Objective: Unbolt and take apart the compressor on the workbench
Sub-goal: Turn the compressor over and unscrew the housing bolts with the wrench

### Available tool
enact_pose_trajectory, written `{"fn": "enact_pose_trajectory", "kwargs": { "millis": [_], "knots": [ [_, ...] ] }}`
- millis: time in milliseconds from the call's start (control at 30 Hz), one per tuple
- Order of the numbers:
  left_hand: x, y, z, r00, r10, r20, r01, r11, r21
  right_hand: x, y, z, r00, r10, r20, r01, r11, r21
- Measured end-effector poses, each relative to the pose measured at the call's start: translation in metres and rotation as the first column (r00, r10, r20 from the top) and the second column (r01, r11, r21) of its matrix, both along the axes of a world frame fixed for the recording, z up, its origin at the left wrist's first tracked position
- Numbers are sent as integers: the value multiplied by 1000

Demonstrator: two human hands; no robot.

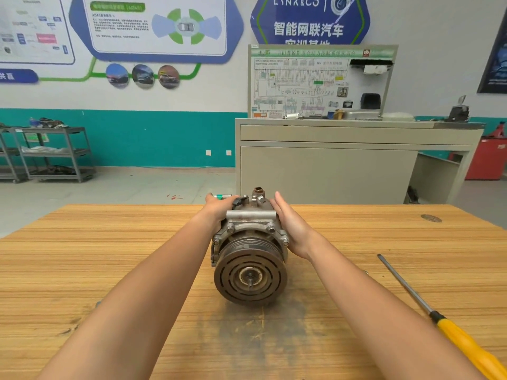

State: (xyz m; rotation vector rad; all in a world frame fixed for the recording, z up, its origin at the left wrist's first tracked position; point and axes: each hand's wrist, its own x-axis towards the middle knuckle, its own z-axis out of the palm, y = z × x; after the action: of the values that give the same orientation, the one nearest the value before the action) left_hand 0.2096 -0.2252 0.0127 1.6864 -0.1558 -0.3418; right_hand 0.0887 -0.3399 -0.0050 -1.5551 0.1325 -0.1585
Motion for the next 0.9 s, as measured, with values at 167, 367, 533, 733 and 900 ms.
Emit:
{"fn": "enact_pose_trajectory", "kwargs": {
  "millis": [167, 367, 533, 733, 900],
  "knots": [
    [-27, 31, -11, 998, 62, -1, -61, 983, -171, -30, -3, -31, 995, -98, 7, 97, 970, -223],
    [-68, 81, -55, 977, -38, 211, 57, 995, -87, -61, -2, -47, 942, -244, 231, 324, 838, -438],
    [-78, 94, -64, 883, -168, 439, 141, 986, 94, -64, 3, -42, 936, -244, 253, 350, 712, -609],
    [-77, 91, -66, 794, -173, 583, 115, 984, 136, -63, 1, -42, 945, -205, 256, 320, 404, -857],
    [-70, 85, -70, 883, -123, 452, 89, 991, 95, -58, -9, -29, 947, -170, 272, 309, 253, -917]
  ]
}}
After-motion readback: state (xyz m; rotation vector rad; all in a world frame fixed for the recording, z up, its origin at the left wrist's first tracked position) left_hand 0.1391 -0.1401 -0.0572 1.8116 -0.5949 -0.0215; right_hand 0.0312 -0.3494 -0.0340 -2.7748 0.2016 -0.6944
